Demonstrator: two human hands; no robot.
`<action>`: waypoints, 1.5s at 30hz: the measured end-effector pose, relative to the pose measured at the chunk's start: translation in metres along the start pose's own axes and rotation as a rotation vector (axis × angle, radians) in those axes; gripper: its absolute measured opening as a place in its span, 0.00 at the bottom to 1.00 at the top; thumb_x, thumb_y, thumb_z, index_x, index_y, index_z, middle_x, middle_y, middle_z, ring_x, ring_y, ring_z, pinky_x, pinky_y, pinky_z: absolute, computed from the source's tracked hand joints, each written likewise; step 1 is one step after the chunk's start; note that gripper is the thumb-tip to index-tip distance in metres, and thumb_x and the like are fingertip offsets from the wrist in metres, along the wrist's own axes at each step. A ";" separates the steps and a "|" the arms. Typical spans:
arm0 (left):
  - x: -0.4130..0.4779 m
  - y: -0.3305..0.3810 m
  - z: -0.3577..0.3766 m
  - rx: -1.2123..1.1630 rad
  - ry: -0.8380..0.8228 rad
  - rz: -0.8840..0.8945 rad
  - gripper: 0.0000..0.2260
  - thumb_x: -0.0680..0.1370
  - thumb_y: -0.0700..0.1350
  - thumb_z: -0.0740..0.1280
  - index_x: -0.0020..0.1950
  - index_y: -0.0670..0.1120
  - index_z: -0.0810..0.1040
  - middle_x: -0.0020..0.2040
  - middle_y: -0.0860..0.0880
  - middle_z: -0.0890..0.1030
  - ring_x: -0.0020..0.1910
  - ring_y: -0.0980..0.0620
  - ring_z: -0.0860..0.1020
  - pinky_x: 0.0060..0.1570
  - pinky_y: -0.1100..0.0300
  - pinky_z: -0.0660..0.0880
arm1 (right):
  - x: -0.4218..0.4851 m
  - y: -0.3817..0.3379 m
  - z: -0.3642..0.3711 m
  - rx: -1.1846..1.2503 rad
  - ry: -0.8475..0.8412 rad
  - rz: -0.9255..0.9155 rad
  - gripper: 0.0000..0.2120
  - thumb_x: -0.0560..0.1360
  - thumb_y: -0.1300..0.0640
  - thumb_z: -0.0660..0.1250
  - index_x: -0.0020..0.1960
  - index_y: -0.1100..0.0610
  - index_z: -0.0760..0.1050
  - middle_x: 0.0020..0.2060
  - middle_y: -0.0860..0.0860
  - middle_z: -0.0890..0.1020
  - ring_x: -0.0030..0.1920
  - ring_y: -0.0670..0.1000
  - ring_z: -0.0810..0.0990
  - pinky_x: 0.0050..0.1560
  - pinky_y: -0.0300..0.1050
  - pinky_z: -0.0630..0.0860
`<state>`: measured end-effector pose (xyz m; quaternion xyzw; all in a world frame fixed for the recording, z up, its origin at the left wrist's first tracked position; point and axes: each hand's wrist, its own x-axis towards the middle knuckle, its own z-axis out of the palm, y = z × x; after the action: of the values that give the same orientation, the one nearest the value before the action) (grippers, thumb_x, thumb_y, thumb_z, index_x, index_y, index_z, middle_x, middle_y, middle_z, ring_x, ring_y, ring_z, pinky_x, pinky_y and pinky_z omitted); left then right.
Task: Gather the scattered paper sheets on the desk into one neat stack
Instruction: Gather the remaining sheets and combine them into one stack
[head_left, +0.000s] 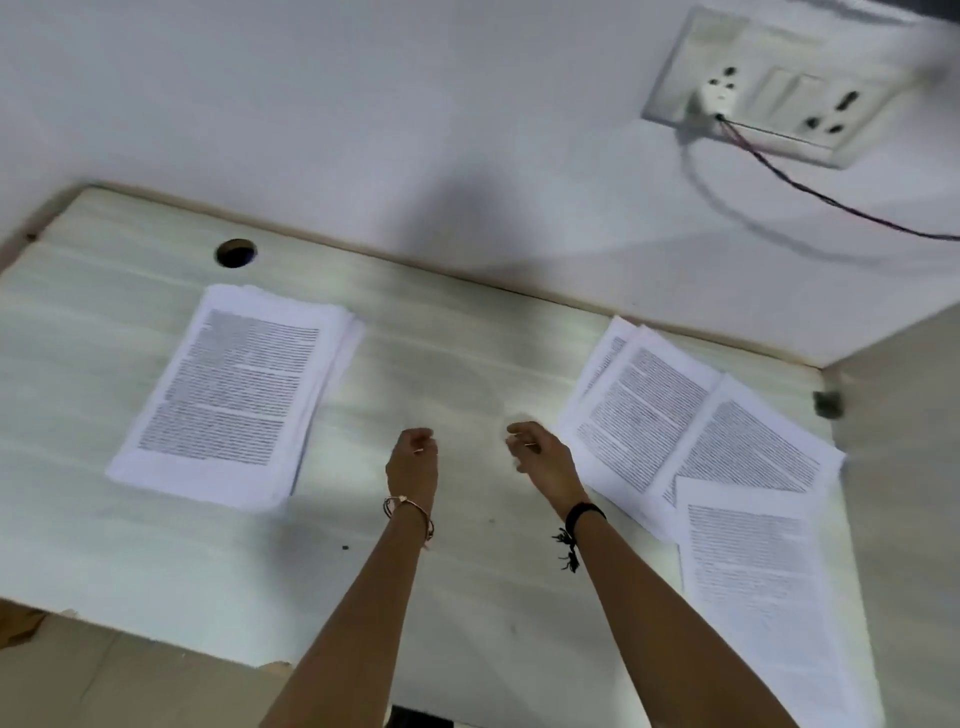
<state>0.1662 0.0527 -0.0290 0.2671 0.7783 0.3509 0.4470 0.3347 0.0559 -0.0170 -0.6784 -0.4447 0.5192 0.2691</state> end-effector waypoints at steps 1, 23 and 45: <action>-0.007 -0.002 0.013 0.008 -0.089 -0.016 0.08 0.75 0.39 0.64 0.51 0.46 0.80 0.52 0.43 0.82 0.53 0.41 0.79 0.53 0.51 0.77 | -0.007 0.011 -0.015 -0.013 0.075 0.001 0.05 0.78 0.56 0.65 0.52 0.53 0.77 0.47 0.47 0.80 0.45 0.48 0.79 0.46 0.34 0.74; -0.190 -0.033 0.226 0.388 -1.008 0.104 0.33 0.56 0.54 0.69 0.58 0.39 0.78 0.52 0.42 0.81 0.54 0.43 0.80 0.57 0.51 0.76 | -0.125 0.197 -0.249 -0.117 0.629 0.325 0.24 0.74 0.53 0.70 0.64 0.62 0.67 0.46 0.55 0.77 0.50 0.58 0.79 0.48 0.49 0.73; -0.100 0.041 0.243 0.625 -0.523 0.217 0.15 0.79 0.50 0.62 0.56 0.40 0.79 0.52 0.41 0.79 0.53 0.43 0.77 0.48 0.57 0.71 | -0.001 0.143 -0.259 -0.050 0.581 0.265 0.25 0.71 0.60 0.72 0.64 0.64 0.67 0.62 0.60 0.72 0.64 0.58 0.69 0.59 0.42 0.66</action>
<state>0.4308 0.0799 -0.0320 0.5503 0.6750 0.0631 0.4875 0.6259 0.0140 -0.0529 -0.8567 -0.2695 0.3234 0.2980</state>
